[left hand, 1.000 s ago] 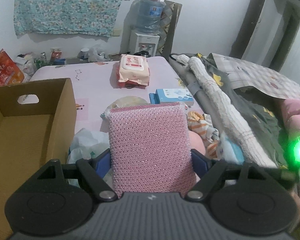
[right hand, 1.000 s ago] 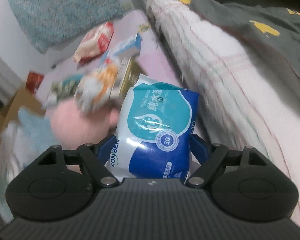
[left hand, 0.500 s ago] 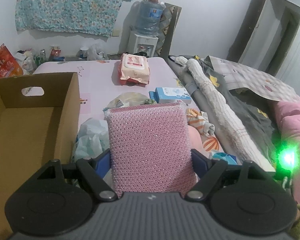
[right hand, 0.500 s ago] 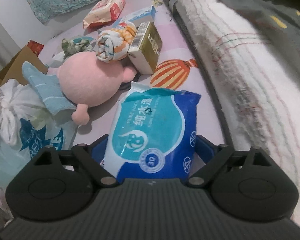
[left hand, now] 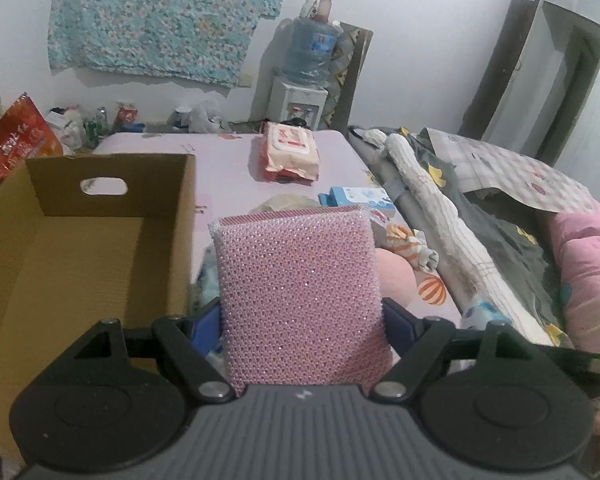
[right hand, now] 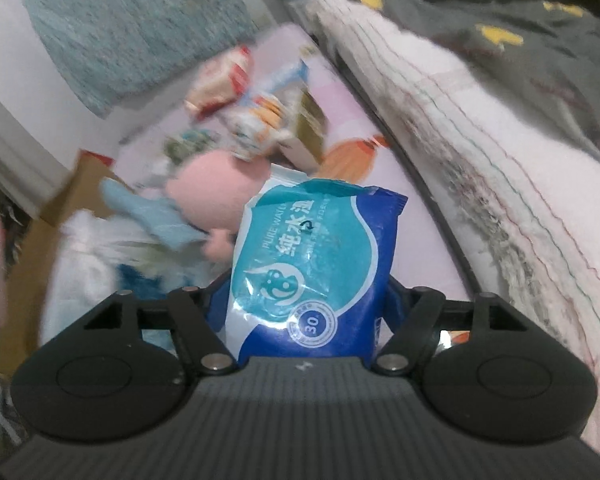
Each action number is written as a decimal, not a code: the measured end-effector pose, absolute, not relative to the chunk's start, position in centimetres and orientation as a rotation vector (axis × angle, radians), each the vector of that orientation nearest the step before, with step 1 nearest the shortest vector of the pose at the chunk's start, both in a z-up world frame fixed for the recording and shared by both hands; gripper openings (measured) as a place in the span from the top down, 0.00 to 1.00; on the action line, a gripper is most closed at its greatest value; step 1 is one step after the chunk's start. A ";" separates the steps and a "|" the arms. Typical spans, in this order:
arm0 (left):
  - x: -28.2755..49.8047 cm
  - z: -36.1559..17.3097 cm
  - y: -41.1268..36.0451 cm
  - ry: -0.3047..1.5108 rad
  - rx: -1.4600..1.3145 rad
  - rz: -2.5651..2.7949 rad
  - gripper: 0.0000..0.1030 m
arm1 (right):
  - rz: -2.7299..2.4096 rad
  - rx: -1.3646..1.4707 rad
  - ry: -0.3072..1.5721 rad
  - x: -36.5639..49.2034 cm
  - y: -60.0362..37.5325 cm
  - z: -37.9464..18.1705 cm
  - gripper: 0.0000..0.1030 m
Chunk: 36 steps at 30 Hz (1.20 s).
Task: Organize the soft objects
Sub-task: 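Carry sponge and wipes pack into the cardboard box and open both tools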
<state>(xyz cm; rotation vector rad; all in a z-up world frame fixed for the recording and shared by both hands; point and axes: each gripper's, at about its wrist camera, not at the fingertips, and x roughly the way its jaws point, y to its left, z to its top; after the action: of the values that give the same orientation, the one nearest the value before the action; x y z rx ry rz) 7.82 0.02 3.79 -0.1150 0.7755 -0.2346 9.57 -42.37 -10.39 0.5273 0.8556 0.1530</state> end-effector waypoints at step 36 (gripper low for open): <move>23.7 0.5 20.5 0.977 0.092 0.150 0.20 | 0.641 0.371 1.075 32.9 -3.5 -1.9 0.32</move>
<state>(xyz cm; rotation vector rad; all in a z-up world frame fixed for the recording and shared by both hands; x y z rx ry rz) 23.68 20.55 0.53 0.0919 0.9770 0.1498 32.86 -3.53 -1.89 0.3714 1.0748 0.6406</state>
